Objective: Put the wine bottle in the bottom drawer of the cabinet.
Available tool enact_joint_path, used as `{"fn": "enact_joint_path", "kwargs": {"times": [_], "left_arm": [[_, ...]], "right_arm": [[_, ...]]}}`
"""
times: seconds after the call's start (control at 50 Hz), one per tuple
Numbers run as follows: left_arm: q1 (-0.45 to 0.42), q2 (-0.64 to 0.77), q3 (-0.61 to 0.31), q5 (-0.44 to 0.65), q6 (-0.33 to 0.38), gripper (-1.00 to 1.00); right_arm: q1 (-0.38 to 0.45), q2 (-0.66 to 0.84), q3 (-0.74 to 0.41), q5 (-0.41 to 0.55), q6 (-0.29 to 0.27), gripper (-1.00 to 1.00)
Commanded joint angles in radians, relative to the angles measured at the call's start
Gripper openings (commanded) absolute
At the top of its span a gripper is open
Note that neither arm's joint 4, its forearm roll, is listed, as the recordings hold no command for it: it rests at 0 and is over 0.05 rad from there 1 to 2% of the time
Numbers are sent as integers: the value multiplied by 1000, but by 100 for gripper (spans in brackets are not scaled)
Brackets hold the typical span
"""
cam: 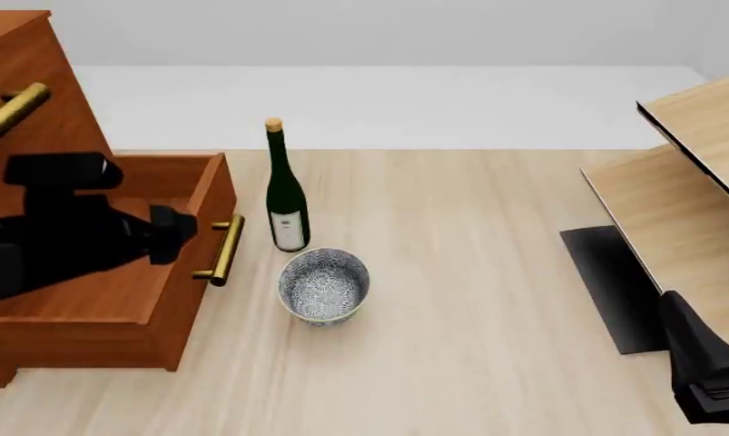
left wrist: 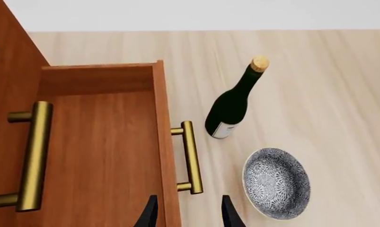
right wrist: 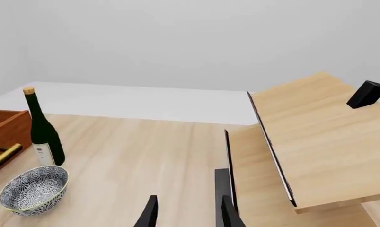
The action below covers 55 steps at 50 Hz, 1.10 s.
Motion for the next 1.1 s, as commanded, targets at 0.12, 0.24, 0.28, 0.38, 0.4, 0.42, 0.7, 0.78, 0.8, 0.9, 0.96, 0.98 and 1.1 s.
{"fn": "enact_joint_path", "kwargs": {"times": [0.12, 0.24, 0.28, 0.38, 0.4, 0.42, 0.7, 0.78, 0.8, 0.9, 0.96, 0.98, 1.1], "left_arm": [[1, 42, 36, -57, -9, 100], [11, 55, 48, -75, -8, 100], [6, 57, 52, -81, -14, 100], [7, 70, 61, -100, -17, 100], [7, 71, 63, -102, -16, 100], [5, 73, 68, -109, -17, 100], [-5, 111, 109, -162, -38, 100], [-7, 115, 115, -169, -42, 100], [-10, 115, 117, -171, -40, 100], [-10, 118, 121, -175, -42, 100], [-11, 117, 121, -174, -40, 100], [-13, 117, 123, -176, -40, 100], [-23, 119, 128, -182, -42, 100]], "right_arm": [[0, 0, 0, 2, -1, 100], [-1, 1, 0, 1, -2, 100], [0, 1, 0, 1, -2, 100], [0, 1, 0, 2, -3, 100], [-1, 1, 0, 2, -4, 100], [0, 1, 0, 2, -2, 100], [0, 1, 0, 3, -1, 100], [0, 1, 0, 3, -1, 100], [0, 0, 0, 4, -2, 100], [0, 1, 0, 4, -1, 100], [2, 0, 0, 4, -1, 100], [2, 0, 0, 5, -2, 100], [2, -1, 0, 6, -2, 100]]}}
